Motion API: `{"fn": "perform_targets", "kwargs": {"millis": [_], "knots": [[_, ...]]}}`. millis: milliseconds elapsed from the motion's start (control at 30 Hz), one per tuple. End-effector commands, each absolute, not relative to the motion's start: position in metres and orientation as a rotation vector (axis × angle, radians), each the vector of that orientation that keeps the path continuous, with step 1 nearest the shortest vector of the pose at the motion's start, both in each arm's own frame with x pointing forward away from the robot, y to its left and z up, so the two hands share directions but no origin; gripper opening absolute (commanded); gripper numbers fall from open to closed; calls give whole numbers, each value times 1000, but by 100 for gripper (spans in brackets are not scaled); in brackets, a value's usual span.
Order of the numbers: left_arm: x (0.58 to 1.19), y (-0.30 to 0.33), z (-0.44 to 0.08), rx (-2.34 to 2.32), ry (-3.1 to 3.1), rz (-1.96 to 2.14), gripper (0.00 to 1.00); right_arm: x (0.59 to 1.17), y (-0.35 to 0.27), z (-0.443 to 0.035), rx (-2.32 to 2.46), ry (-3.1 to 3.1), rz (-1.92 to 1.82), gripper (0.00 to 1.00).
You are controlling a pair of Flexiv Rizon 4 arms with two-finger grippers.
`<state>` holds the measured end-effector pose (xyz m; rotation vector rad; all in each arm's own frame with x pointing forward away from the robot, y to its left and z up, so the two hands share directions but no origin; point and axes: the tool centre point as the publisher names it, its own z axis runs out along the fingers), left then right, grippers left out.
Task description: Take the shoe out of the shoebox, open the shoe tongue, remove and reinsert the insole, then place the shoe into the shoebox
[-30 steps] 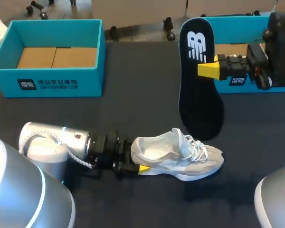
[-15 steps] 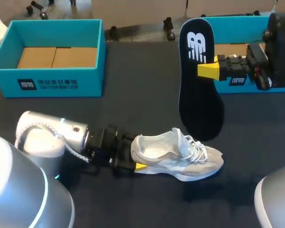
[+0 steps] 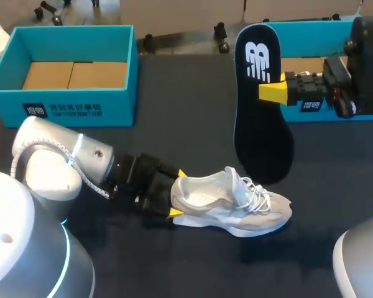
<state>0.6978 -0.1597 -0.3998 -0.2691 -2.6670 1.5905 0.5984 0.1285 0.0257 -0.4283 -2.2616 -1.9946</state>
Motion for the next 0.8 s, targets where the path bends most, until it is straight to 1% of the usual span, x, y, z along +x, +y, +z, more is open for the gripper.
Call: {"fn": "perform_targets", "kwargs": {"millis": [33,600,800], "knots": [[690,-161,-388,-191,-2832,1441,100,602,132,26,-424,-2262,-1989,0],[690,-161,-388,-191,-2832,1441,100,602,132,26,-424,-2262,-1989,0],[695,-161,-373,-234,-2944,1332,100,602,132,26,-424,-2262,-1989,0]]}}
